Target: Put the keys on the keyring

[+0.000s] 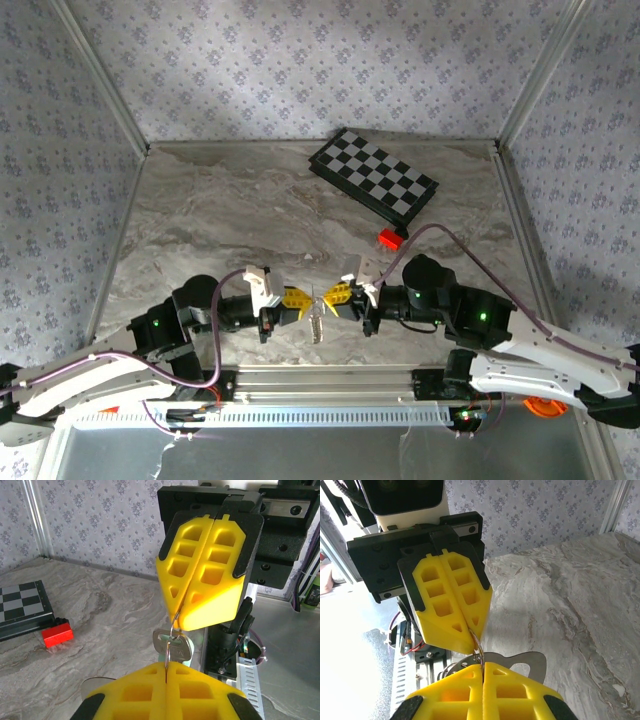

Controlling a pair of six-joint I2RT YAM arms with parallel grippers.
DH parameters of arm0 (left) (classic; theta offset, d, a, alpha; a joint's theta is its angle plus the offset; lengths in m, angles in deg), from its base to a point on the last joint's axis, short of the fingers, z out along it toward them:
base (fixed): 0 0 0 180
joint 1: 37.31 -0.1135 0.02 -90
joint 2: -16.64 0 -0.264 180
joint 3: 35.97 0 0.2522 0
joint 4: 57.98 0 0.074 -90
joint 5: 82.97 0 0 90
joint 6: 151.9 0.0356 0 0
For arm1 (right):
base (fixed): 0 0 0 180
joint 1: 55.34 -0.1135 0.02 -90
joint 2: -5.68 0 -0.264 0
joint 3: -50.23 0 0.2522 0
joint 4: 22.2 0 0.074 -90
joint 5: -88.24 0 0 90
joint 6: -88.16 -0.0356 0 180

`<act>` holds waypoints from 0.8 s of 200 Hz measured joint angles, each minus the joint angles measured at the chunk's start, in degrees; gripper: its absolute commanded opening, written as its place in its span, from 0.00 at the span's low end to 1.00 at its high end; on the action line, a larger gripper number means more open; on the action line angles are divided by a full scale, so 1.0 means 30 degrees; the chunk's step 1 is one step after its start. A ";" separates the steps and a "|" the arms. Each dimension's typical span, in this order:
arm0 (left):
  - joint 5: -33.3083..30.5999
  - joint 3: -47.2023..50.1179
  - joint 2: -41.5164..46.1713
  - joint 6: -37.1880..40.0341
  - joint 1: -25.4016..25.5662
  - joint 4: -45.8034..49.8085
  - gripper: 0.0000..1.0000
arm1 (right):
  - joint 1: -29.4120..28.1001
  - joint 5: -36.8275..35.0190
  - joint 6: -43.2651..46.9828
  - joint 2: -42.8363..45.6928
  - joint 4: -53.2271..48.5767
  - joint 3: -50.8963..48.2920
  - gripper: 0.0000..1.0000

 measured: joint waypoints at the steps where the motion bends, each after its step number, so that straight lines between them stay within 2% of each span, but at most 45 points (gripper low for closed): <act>1: 0.0000 0.0000 0.0000 0.0000 0.0000 0.0000 0.00 | 0.0000 0.0007 0.0007 0.0000 0.0000 0.0000 0.00; 160: 0.0000 0.0000 0.0000 0.0007 -0.0007 0.0022 0.00 | 0.0007 0.0087 0.0699 -0.0379 -0.0080 0.0029 0.00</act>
